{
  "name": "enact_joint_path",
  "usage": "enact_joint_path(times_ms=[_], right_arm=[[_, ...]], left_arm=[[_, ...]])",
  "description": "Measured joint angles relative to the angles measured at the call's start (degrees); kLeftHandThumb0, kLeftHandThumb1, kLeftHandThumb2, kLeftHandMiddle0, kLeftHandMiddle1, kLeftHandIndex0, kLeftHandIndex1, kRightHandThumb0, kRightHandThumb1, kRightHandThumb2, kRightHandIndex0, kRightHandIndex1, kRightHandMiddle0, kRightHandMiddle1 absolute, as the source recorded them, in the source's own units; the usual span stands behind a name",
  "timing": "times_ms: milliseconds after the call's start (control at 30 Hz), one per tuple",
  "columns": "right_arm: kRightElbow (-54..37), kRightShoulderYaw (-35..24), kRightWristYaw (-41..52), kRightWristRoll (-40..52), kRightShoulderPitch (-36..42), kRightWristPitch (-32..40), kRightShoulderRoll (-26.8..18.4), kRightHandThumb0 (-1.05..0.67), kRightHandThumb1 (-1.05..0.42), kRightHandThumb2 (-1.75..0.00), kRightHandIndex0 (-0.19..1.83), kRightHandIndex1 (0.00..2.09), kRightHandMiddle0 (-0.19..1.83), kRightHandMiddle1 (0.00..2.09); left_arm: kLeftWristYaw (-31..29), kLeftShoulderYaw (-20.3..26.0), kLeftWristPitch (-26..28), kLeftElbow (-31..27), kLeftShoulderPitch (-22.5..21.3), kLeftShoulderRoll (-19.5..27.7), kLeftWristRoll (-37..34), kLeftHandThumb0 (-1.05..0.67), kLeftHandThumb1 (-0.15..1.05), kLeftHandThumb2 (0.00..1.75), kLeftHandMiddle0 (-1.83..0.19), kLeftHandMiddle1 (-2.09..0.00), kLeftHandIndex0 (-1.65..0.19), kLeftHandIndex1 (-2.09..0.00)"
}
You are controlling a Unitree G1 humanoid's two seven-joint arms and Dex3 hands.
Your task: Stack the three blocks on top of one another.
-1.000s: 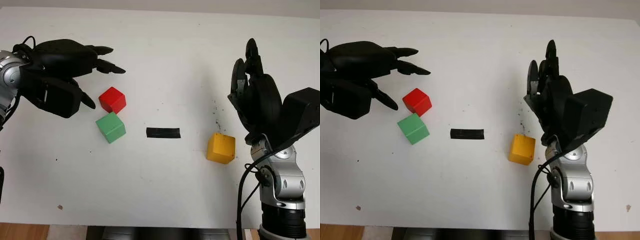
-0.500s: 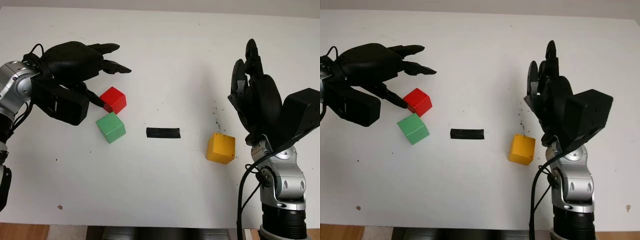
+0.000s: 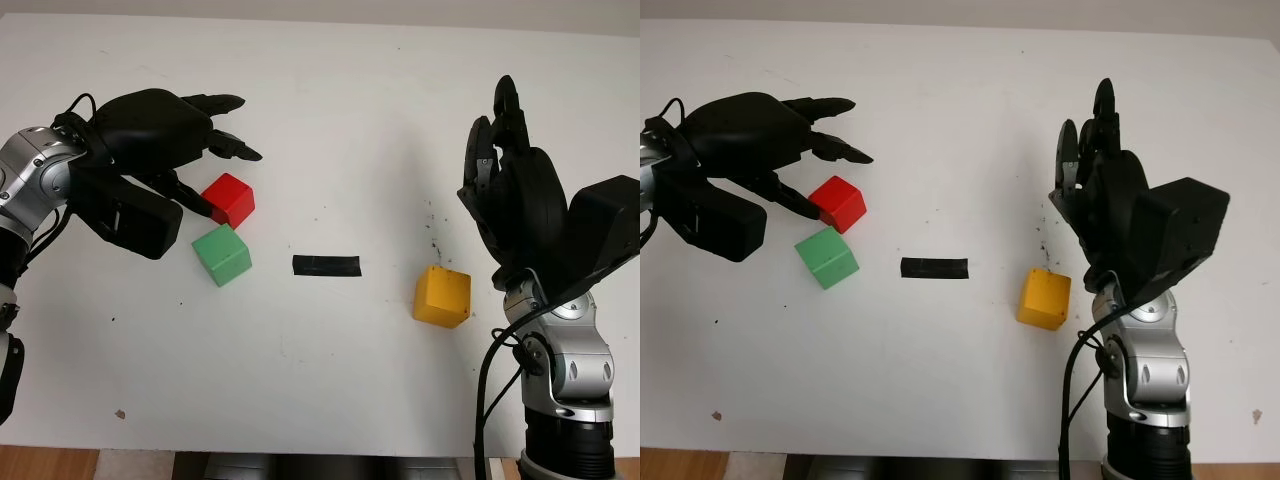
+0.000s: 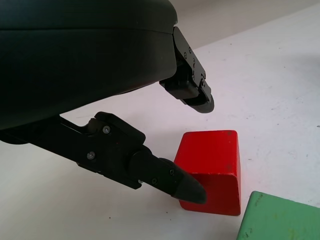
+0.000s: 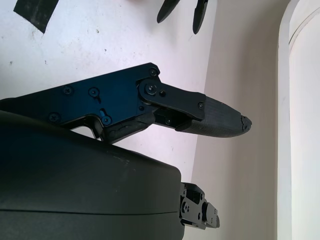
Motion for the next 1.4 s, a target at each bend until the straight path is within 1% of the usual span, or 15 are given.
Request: enact_joint_path(times_ms=[200, 233, 300, 333, 400, 667, 800, 967, 1200, 1300, 1400], right_arm=[[0.0, 0.0, -0.1, 0.0, 0.0, 0.3, 0.0, -0.7, -1.05, -0.7, -0.19, 0.0, -0.19, 0.0], [0.0, 0.0, -0.1, 0.0, 0.0, 0.3, 0.0, -0.7, -1.05, -0.7, -0.19, 0.0, -0.19, 0.0], [0.0, 0.0, -0.1, 0.0, 0.0, 0.3, 0.0, -0.7, -1.05, -0.69, -0.19, 0.0, -0.19, 0.0], [0.0, 0.0, -0.1, 0.0, 0.0, 0.3, 0.0, -0.7, -1.05, -0.69, -0.19, 0.0, -0.19, 0.0], [0.0, 0.0, -0.2, 0.0, 0.0, 0.3, 0.0, -0.7, -1.05, -0.69, -0.19, 0.0, -0.19, 0.0], [0.0, -0.1, -0.2, 0.1, 0.0, 0.3, 0.0, -0.7, -1.05, -0.69, -0.19, 0.0, -0.19, 0.0], [0.0, -0.1, -0.3, 0.1, 0.0, 0.3, 0.0, -0.7, -1.05, -0.69, -0.19, 0.0, -0.19, 0.0], [0.0, -0.1, -0.2, 0.1, 0.0, 0.3, 0.0, -0.7, -1.05, -0.69, -0.19, 0.0, -0.19, 0.0], [0.1, -0.3, 0.0, 0.3, 0.0, 0.3, 0.0, -0.7, -1.05, -0.7, -0.19, 0.0, -0.19, 0.0], [0.1, -0.6, 0.1, 0.3, 0.0, 0.3, 0.0, -0.7, -1.05, -0.69, -0.19, 0.0, -0.19, 0.0], [0.1, -0.6, 0.3, 0.4, 0.0, 0.3, 0.0, -0.7, -1.05, -0.69, -0.19, 0.0, -0.19, 0.0]], left_arm=[[2.9, -0.7, -0.3, 0.1, 0.5, 0.0, 1.8, -0.58, 0.89, 0.05, -0.1, -0.07, -0.6, -0.2], [3.4, -0.7, -0.4, 0.1, 0.5, 0.0, 1.9, -0.58, 0.89, 0.05, -0.11, -0.06, -0.56, -0.29], [4.2, -0.7, -0.5, 0.3, 0.5, 0.0, 2.1, -0.57, 0.89, 0.05, -0.14, -0.06, -0.41, -0.66], [4.6, -0.8, -0.6, 0.3, 0.5, 0.0, 2.2, -0.57, 0.89, 0.05, -0.15, -0.06, -0.37, -0.77], [5.7, -0.9, -0.6, 0.4, 0.5, 0.0, 2.8, -0.55, 0.9, 0.06, -0.19, -0.07, -0.36, -0.92], [9.7, -2.3, -1.0, 0.7, 0.5, 0.0, 5.5, -0.52, 0.94, 0.06, -0.29, -0.09, -0.37, -1.19], [11.1, -2.4, -1.7, 1.3, 0.5, 0.0, 5.6, -0.51, 0.97, 0.06, -0.33, -0.09, -0.38, -1.35], [12.8, -2.5, -2.6, 1.9, 0.5, 0.0, 5.8, -0.5, 0.98, 0.06, -0.34, -0.09, -0.38, -1.39], [13.5, -2.9, -3.3, 2.9, 0.5, -0.1, 5.6, -0.49, 0.99, 0.06, -0.34, -0.09, -0.36, -1.44], [12.4, -2.7, -4.1, 4.3, 0.5, -0.9, 2.2, -0.47, 0.98, 0.05, -0.34, -0.09, -0.35, -1.44], [8.4, -1.2, -4.6, 5.4, 0.5, -2.2, -4.2, -0.46, 0.99, 0.06, -0.33, -0.08, -0.34, -1.45]])
